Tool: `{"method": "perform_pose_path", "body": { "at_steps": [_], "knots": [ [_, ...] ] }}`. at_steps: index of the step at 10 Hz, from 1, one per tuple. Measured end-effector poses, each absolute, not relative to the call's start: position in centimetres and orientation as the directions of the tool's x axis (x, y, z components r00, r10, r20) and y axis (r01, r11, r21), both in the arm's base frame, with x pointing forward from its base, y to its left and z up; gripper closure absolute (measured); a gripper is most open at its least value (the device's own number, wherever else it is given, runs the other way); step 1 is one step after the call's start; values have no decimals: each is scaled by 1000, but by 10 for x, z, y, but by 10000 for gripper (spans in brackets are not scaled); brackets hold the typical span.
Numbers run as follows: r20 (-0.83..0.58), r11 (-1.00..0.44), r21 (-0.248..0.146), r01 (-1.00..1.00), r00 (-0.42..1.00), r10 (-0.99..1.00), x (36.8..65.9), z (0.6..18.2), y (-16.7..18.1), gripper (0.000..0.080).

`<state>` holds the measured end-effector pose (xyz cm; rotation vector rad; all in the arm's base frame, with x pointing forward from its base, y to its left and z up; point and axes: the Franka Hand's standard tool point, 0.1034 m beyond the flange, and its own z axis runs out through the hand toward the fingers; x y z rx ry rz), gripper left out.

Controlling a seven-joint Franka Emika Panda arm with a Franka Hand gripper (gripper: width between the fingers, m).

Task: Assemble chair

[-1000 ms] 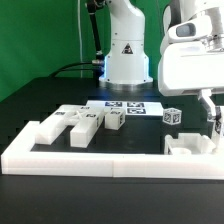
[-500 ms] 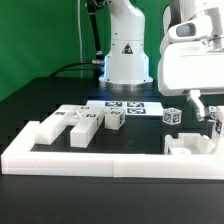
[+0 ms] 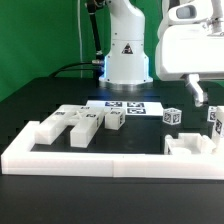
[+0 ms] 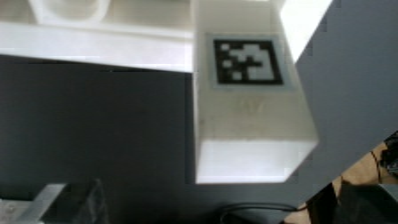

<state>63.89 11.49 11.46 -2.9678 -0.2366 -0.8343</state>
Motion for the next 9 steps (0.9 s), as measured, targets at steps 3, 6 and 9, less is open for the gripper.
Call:
{"method": "perform_pose_path", "body": {
  "at_steps": [3, 6, 9],
  "knots": [
    [416, -986, -23, 167, 898, 142, 634, 106, 119, 150],
    [209, -986, -52, 161, 967, 147, 632, 98, 120, 150],
    [47, -986, -70, 152, 988, 149, 638, 96, 114, 150]
  ]
}}
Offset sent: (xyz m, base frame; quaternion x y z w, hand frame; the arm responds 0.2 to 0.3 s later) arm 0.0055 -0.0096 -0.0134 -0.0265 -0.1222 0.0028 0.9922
